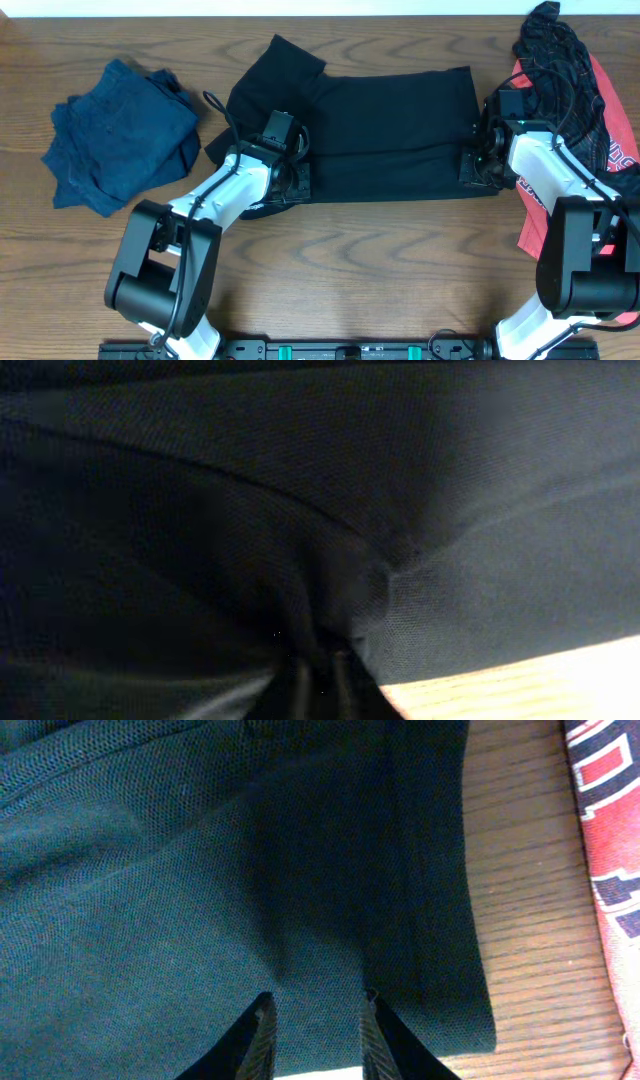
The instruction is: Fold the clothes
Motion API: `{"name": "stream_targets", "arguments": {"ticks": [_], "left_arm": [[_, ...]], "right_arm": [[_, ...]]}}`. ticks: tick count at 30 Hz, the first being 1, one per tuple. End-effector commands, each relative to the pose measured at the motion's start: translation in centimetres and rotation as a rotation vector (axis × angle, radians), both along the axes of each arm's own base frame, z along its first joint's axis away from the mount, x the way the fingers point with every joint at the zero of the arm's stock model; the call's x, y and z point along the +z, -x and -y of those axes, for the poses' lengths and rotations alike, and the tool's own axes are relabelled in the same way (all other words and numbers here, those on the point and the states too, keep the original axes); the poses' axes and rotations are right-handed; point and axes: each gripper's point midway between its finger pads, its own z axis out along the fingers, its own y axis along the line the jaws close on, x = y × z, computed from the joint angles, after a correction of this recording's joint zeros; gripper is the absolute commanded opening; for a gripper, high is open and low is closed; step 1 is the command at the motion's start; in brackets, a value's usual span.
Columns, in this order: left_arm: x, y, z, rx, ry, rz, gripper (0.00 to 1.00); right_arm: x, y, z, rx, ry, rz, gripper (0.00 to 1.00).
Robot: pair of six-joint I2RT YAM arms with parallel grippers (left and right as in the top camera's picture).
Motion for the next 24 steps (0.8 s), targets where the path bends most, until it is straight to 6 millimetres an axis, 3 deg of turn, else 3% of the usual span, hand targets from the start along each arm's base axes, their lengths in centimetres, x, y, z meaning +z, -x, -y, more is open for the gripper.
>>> {"name": "stream_targets", "arguments": {"ticks": [1,6,13,24], "left_arm": [[1.7,-0.4,0.0,-0.004,0.008,0.048,0.06],[4.5,-1.4,0.3,-0.001,0.036,0.141,0.06],[8.6,-5.1,0.0,0.042,0.029,0.363,0.07],[9.2,-8.8,1.4,0.050,0.087,0.497,0.10]], "right_arm": [[-0.3,0.3,-0.3,0.006,-0.003,-0.012,0.27],[-0.3,0.3,-0.3,0.006,-0.003,-0.011,0.27],[-0.3,0.3,-0.3,0.006,-0.003,-0.011,0.27],[-0.3,0.3,-0.3,0.006,-0.003,-0.012,0.27]]}}
